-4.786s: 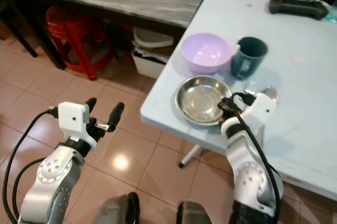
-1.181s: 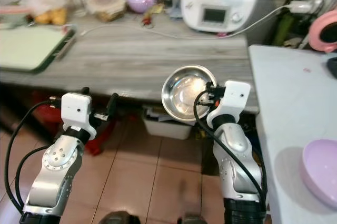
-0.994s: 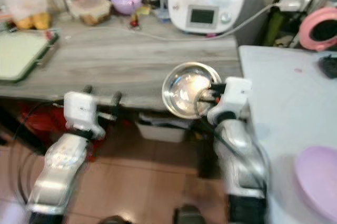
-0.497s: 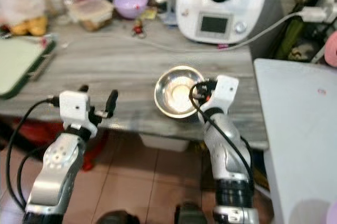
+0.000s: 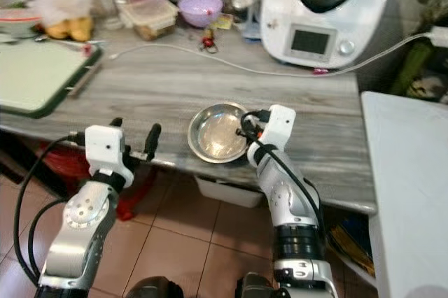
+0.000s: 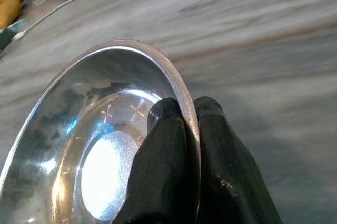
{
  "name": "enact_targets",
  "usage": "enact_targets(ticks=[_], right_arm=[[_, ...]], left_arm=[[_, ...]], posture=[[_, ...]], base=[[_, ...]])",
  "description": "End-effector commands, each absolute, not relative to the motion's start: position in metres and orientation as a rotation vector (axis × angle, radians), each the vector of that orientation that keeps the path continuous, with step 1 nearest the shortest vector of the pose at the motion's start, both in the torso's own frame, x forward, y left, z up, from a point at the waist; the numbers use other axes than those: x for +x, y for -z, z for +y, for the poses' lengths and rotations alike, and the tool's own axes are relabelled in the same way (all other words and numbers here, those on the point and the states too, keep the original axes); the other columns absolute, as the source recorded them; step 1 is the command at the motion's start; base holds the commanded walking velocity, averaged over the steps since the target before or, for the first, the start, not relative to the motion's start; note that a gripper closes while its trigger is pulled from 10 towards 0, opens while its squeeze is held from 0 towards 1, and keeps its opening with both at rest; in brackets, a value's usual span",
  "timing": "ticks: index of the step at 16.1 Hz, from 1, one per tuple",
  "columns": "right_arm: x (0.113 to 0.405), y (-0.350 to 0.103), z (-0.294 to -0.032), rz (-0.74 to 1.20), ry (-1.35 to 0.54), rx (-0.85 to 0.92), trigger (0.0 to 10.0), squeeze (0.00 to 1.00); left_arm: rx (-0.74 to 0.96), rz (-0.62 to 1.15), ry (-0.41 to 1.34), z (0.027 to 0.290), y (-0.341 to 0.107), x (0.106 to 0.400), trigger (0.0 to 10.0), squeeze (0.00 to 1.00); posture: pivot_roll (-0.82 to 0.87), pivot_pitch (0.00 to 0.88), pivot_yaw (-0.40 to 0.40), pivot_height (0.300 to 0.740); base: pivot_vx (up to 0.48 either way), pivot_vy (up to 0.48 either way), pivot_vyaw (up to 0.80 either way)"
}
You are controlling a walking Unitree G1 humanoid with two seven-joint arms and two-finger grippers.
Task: Setting the table
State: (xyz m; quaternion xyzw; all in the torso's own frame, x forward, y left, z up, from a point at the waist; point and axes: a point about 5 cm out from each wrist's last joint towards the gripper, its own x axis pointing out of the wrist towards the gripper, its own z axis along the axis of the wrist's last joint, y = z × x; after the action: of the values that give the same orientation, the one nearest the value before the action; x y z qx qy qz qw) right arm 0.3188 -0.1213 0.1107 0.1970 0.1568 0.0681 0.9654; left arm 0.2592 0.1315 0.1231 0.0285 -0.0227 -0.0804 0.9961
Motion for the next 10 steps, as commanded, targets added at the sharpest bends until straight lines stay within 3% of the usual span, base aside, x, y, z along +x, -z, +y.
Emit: enact_targets(ticks=[1, 2, 3, 4, 10], right_arm=[[0.318, -0.104, -0.121, 0.359, -0.143, 0.389, 10.0, 0.00], [0.318, -0.103, -0.121, 0.356, -0.138, 0.381, 10.0, 0.60], [0.319, -0.105, -0.122, 0.341, -0.132, 0.382, 10.0, 0.87], [0.321, -0.108, -0.124, 0.321, -0.127, 0.385, 10.0, 1.00], [0.324, -0.118, -0.130, 0.242, -0.094, 0.365, 10.0, 1.00]], left_arm=[[0.067, -0.044, 0.155, 0.131, -0.124, 0.258, 10.0, 0.00], [0.068, -0.044, 0.155, 0.131, -0.124, 0.258, 10.0, 0.00], [0.069, -0.044, 0.156, 0.131, -0.124, 0.258, 10.0, 0.00], [0.069, -0.043, 0.157, 0.131, -0.124, 0.258, 10.0, 0.00], [0.065, -0.029, 0.144, 0.132, -0.122, 0.257, 10.0, 0.00]], posture=[[0.02, 0.085, 0.022, 0.740], [0.02, 0.086, 0.022, 0.740], [0.02, 0.087, 0.022, 0.740], [0.02, 0.088, 0.021, 0.740], [0.03, 0.088, 0.019, 0.740]], base=[[0.000, 0.000, 0.00], [0.000, 0.000, 0.00], [0.000, 0.000, 0.00], [0.000, 0.000, 0.00], [0.000, 0.000, 0.00]])
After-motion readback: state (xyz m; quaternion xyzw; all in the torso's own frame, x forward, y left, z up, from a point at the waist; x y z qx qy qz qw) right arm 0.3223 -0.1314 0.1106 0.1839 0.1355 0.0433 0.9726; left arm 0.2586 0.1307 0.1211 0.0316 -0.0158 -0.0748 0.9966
